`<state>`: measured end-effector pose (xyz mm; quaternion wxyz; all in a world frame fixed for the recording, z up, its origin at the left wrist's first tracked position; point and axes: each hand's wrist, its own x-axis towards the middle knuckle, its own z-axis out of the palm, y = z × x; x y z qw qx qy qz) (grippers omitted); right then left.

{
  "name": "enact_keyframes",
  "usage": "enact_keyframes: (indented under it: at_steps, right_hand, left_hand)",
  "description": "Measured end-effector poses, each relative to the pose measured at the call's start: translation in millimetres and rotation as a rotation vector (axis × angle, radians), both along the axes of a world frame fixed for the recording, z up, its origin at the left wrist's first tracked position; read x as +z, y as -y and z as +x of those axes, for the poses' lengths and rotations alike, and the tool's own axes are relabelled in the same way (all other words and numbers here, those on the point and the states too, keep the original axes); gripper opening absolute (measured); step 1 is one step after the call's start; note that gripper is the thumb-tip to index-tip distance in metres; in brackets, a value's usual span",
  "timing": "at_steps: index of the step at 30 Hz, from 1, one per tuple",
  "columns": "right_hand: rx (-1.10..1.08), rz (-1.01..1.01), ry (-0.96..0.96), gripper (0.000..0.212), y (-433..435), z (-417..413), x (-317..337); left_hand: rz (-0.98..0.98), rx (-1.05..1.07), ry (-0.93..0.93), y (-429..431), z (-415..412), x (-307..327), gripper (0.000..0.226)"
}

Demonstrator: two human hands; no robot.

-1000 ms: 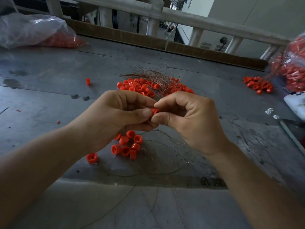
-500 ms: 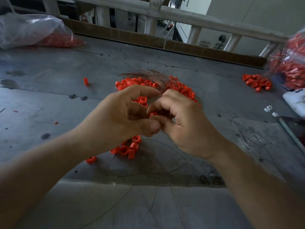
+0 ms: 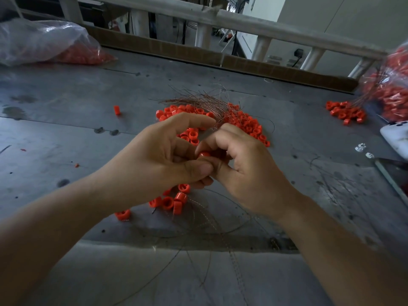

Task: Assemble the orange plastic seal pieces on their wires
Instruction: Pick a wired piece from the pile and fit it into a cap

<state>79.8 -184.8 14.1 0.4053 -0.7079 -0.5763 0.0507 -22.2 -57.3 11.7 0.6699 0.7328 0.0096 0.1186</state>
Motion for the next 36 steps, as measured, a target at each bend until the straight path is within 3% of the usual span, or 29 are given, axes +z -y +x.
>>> enact_keyframes:
  at_steps: [7, 11, 15, 18, 22, 27, 31, 36]
  right_hand:
    - [-0.01, 0.014, -0.183, 0.035, 3, 5, 7]
    - [-0.005, 0.005, -0.239, 0.014, 5, 9, 9]
    - [-0.059, 0.026, -0.151, 0.02, 8, 11, 11]
    - [-0.132, 0.048, -0.101, 0.016, 11, 12, 14]
    - [-0.178, -0.024, -0.039, 0.015, 10, 11, 15]
    - [-0.173, -0.193, -0.055, 0.015, 13, 21, 16]
    - [-0.134, -0.406, -0.014, 0.009, 15, 24, 13]
    - [-0.105, -0.595, 0.051, 0.012, 14, 24, 10]
  left_hand:
    - [-0.211, 0.013, 0.001, -13, 2, 6, 0.035]
    - [-0.36, -0.023, 0.077, -19, 0, 9, 0.035]
    - [-0.368, 0.036, 0.098, -21, 1, 10, 0.038]
    - [-0.342, 0.167, 0.08, -26, 2, 9, 0.027]
    - [-0.213, 0.279, 0.036, -24, 1, 10, 0.02]
    - [0.055, 0.345, -0.063, -30, 0, 12, 0.027]
    - [0.458, 0.346, -0.136, -29, 1, 2, 0.021]
    - [0.753, 0.222, -0.185, -29, 3, -2, 0.019]
